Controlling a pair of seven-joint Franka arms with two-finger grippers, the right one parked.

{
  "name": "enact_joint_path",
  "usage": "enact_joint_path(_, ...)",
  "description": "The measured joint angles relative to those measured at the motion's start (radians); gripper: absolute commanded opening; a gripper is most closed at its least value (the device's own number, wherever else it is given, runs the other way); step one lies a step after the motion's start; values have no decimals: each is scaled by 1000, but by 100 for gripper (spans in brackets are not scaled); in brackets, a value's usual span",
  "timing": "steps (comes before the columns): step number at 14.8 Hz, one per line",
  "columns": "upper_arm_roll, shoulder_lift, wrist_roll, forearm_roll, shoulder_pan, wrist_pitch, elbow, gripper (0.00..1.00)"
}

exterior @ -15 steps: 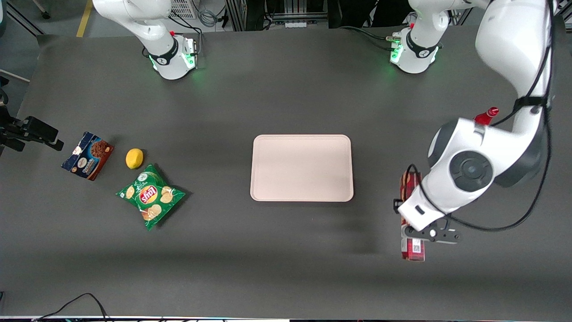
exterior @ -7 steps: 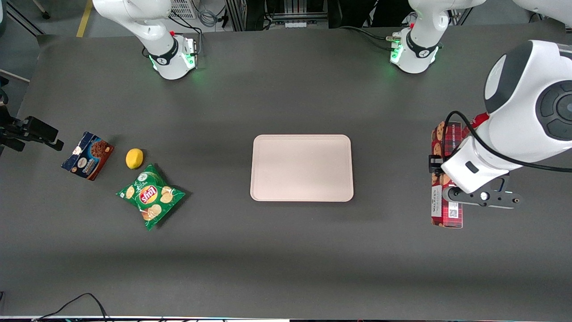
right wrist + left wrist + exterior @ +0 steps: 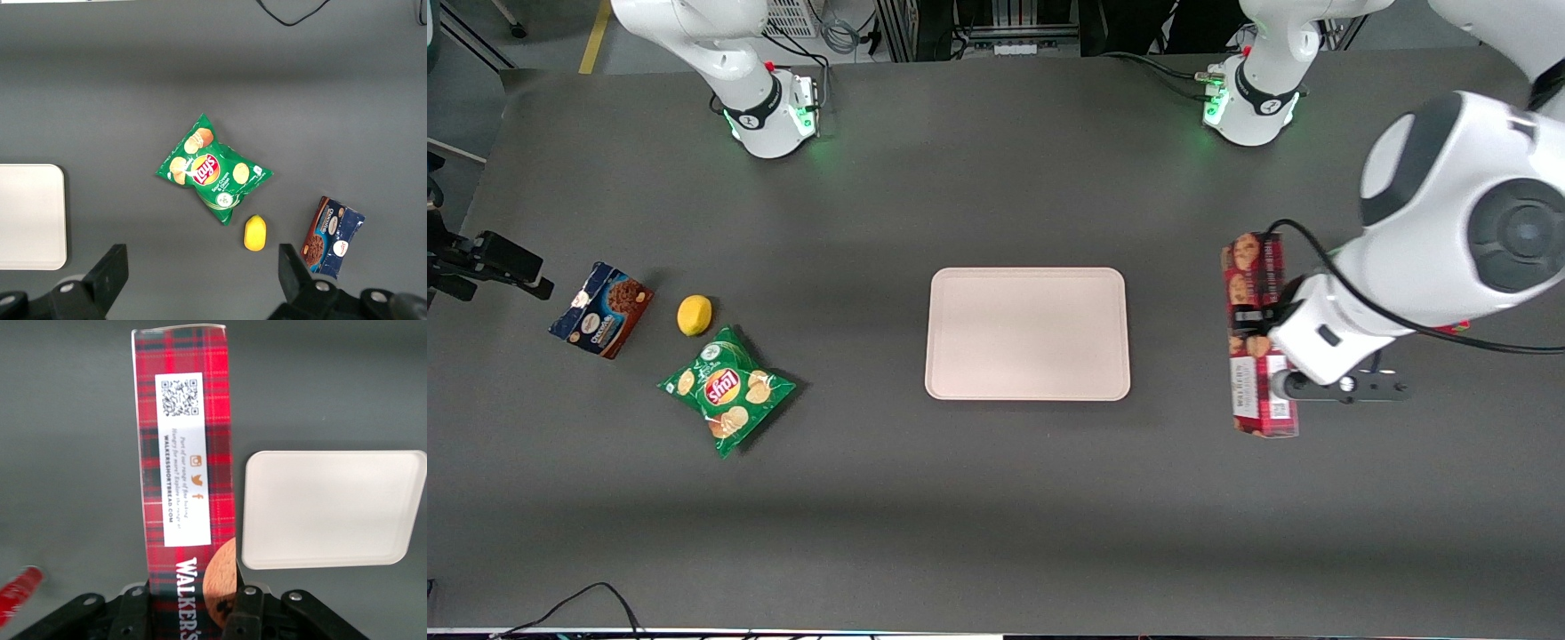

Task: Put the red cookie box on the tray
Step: 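Lift the box with the left gripper and carry it toward the tray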

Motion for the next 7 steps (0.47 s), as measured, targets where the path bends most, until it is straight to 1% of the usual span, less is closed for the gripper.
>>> enact_joint_path(4,-63,-67,-140,-9,-11,150,-184,0)
enact_joint_path(7,-91,-139,-197,-22,-14,293,-354,0)
